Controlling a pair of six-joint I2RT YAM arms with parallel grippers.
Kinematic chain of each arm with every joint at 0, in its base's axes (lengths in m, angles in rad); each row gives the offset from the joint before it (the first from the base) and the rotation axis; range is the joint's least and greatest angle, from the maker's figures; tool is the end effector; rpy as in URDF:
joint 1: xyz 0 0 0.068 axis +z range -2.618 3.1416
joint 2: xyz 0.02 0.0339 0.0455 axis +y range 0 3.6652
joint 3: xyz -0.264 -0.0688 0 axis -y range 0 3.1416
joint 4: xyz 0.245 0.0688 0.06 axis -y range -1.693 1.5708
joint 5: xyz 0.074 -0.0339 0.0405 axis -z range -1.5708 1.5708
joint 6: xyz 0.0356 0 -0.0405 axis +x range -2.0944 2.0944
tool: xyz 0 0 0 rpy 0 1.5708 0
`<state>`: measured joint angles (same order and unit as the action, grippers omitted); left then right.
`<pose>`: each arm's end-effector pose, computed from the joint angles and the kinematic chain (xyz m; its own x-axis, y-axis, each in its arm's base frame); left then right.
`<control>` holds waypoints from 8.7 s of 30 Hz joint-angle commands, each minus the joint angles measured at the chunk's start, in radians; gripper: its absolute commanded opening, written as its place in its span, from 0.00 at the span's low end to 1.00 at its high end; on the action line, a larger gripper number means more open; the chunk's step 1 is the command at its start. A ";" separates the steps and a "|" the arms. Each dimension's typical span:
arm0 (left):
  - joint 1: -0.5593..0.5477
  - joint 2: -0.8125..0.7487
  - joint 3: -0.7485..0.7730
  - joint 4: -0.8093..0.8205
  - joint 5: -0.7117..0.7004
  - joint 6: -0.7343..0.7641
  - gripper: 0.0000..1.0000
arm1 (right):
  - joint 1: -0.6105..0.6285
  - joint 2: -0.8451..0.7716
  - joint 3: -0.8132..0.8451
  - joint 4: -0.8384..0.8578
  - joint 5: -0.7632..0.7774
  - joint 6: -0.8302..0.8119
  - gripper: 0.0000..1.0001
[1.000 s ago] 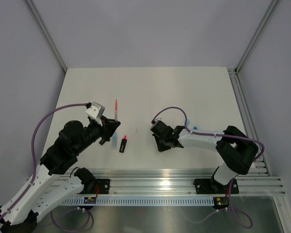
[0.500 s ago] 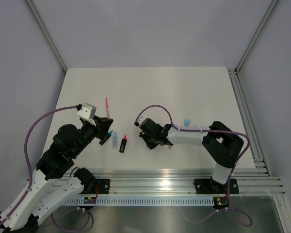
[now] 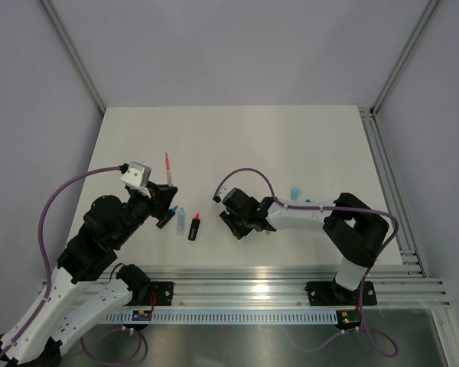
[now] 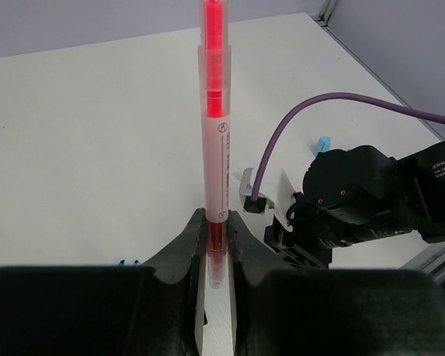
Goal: Insert the pens into the pen caps
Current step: Insert the pen cap onto the pen.
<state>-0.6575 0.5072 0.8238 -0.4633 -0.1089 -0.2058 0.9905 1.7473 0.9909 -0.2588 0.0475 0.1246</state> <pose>0.0907 -0.0651 0.3590 -0.2200 -0.0868 -0.9716 0.4877 0.8528 -0.1866 0.1898 0.2864 0.1558 -0.5643 -0.6343 -0.5284 -0.7574 0.6525 0.0255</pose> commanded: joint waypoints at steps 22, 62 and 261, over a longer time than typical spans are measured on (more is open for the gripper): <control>0.007 0.001 0.001 0.043 0.017 0.009 0.00 | 0.013 -0.242 -0.046 0.013 0.112 0.510 0.42; 0.007 -0.032 -0.003 0.048 0.060 -0.004 0.00 | 0.031 -0.078 -0.129 0.076 0.176 0.854 0.55; 0.058 0.102 -0.025 0.207 0.563 -0.139 0.00 | 0.112 -0.445 0.111 0.851 0.141 0.348 0.00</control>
<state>-0.6044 0.6044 0.8009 -0.3046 0.4232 -0.3405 1.0912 1.2911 1.0676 0.5903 0.2138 0.4782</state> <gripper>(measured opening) 0.143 0.137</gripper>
